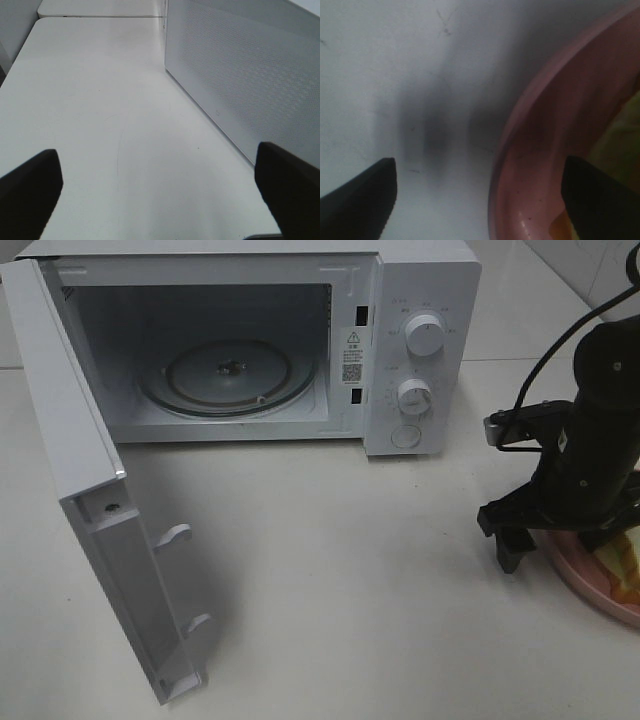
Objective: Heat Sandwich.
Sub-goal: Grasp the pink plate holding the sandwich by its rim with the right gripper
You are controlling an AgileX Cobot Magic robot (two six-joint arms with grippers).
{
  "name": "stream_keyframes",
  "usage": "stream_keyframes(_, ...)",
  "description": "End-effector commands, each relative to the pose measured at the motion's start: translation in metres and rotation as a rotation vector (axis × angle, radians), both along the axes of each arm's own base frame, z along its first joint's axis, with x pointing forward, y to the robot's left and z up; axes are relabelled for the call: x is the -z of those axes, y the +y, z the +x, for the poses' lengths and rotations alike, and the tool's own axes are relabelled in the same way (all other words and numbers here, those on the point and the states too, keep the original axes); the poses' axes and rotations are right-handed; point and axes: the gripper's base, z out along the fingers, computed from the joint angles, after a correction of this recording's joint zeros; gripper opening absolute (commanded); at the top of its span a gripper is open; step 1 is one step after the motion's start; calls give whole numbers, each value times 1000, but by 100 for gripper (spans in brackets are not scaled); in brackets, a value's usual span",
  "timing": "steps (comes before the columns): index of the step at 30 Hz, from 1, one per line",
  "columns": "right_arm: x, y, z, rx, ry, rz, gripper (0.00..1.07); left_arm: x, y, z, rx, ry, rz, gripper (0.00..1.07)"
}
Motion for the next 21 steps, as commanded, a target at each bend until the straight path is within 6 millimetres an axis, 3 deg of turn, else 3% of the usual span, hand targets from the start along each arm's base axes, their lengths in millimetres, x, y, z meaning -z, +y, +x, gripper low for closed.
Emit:
stream_keyframes(1, 8, -2, 3, 6, 2, -5, 85, 0, 0, -3, 2, -23, -3, 100)
stream_keyframes(4, 18, -1, 4, 9, 22, -8, 84, 0, 0, -3, 2, -23, -3, 100)
stream_keyframes(12, 21, -3, 4, 2, 27, -32, 79, 0, 0, -3, 2, -23, -3, 100)
stream_keyframes(21, 20, -5, 2, 33, 47, -48, 49, 0, 0, -3, 2, -23, -3, 100)
